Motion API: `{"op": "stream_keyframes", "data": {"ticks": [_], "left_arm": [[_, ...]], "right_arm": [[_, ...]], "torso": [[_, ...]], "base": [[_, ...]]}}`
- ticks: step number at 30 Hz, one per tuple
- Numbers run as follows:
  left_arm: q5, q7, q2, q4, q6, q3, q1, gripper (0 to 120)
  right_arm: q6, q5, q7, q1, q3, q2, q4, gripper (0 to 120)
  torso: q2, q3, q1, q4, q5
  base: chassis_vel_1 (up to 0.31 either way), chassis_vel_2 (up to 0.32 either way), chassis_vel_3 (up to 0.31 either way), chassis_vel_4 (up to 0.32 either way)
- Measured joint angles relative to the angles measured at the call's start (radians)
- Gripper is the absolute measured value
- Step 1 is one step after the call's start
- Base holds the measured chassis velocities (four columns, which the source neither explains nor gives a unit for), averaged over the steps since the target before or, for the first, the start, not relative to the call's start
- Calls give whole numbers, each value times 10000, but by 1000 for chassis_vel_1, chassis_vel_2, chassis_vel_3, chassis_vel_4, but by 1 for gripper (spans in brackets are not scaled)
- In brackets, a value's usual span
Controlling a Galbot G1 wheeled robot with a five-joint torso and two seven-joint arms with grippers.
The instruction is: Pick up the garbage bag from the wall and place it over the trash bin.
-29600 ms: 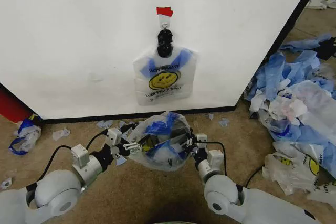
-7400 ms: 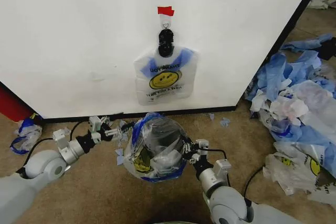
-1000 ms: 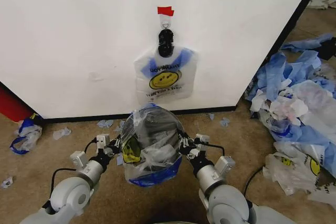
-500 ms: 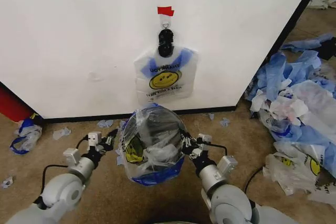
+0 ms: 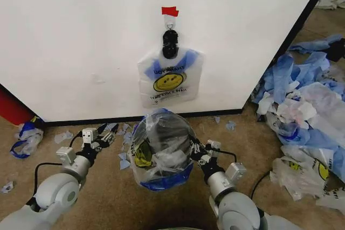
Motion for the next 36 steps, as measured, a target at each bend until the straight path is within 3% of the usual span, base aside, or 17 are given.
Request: {"op": "stream_keyframes", "data": {"ticks": [2,6,17,36], "left_arm": [[91,-1,-86,-153,-7,4,40,84],[152,0,-165,-400,-7,11,123,93],[244,53,-282,-573,-27,44,265,93],[340,102,-309,-447,-133,121,229,93]], "right_arm": [[-24,72,132,3,-10,124,-156,0],[-67,250,315,92,-129,342,-306,0],[-53,302,447,440,-1039,994,-1040,0],[180,68,347,615,-1307,1361,-2031,0]], "torso": [[0,0,0,0,-3],[0,0,0,0,1],[0,0,0,1,-1],[1,-1,0,-2,-3]], "base": [[0,0,0,0],[0,0,0,0],[0,0,0,0],[0,0,0,0]]}}
